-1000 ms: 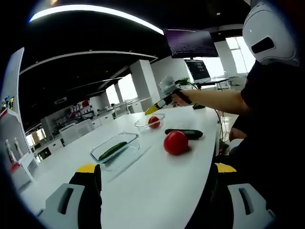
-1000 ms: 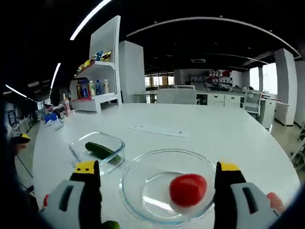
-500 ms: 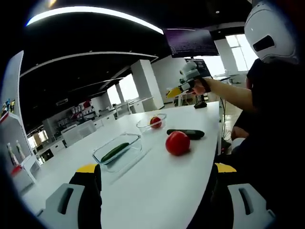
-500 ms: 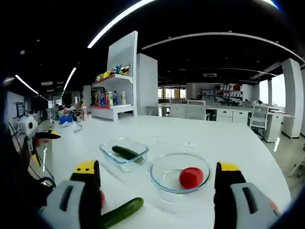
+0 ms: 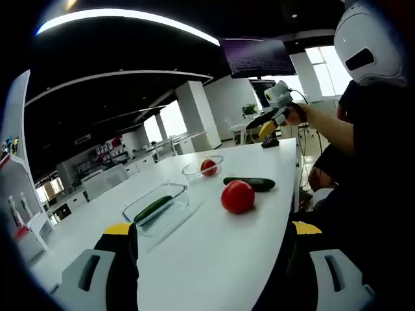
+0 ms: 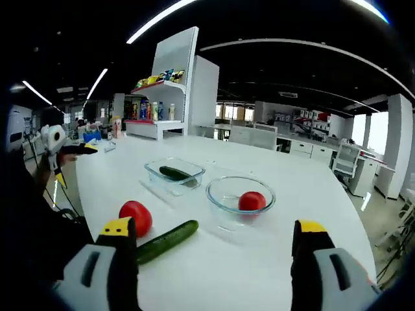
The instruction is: Sort the scattered tomatoes and cucumbers on the table and place them into their respective storage containers
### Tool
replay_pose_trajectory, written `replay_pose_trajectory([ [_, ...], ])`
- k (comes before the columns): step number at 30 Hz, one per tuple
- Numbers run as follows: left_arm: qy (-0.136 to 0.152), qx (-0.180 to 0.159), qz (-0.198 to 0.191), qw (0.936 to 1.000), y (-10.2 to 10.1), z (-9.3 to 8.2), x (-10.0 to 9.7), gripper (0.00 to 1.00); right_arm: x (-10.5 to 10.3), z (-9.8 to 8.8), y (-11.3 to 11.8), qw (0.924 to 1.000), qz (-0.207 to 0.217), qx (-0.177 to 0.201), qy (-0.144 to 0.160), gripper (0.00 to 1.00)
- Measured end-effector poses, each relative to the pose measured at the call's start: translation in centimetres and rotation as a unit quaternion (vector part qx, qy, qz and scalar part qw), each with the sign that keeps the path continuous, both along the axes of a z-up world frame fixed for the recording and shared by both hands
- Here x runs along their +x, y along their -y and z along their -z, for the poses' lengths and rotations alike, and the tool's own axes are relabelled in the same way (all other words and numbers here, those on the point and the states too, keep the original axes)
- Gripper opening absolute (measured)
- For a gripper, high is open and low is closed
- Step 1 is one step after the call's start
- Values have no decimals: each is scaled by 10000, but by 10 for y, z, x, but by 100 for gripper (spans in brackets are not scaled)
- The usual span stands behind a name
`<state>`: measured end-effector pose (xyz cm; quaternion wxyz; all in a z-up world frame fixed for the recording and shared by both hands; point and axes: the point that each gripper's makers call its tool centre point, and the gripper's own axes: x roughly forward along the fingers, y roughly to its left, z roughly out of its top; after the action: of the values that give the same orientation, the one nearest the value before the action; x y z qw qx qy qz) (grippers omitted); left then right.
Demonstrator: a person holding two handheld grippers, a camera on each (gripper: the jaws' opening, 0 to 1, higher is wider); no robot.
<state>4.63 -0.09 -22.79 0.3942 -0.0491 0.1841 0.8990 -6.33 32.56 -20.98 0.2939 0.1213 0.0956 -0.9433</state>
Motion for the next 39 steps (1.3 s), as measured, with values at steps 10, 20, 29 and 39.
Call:
replay_pose_trajectory([
  [10,23,-43,-45,10000,1,3,-1,95,27,1,9,9972,-52,747,-54,97],
  [20,24,9,-108,9999,7,2,-1,95,43,-2,8,9948,-128,1006,31,97],
  [29,12,28,-126,9999,7,0,-1,95,51,9,3,9933,-132,1118,262,97],
  [39,9,-105,-129,9999,5,-1,-5,95,54,14,-7,9927,-24,1161,330,97],
])
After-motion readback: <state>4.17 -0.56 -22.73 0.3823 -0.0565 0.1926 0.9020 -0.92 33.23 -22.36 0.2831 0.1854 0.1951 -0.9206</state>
